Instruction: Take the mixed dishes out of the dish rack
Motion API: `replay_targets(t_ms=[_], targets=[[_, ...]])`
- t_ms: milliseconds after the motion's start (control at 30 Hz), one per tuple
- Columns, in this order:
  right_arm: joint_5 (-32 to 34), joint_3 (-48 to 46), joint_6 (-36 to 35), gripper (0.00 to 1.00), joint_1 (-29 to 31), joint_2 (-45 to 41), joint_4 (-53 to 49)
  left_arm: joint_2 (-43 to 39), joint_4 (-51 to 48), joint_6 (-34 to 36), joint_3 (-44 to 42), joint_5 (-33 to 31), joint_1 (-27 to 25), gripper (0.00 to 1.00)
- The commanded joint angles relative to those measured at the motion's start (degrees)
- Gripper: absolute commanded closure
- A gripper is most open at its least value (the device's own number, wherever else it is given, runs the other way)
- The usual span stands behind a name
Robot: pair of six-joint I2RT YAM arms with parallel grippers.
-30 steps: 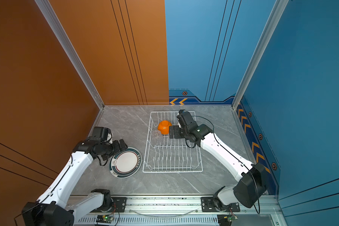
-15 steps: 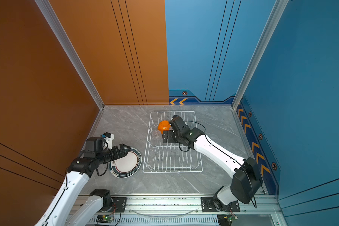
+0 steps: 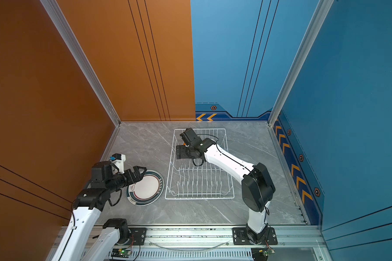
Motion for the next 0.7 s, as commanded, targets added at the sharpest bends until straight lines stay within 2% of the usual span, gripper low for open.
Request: replay_targets(t_ms=[0, 667], targets=[[0.20, 3.68, -1.85, 0.15, 0.77, 3.08, -3.96, 0.51, -0.59, 1.29, 0.72, -1.46, 0.57, 0.02], [7.79, 8.09, -5.26, 0.22, 2.35, 9.59, -5.95, 2.20, -0.76, 0.23, 0.33, -2.56, 1.64, 0.02]])
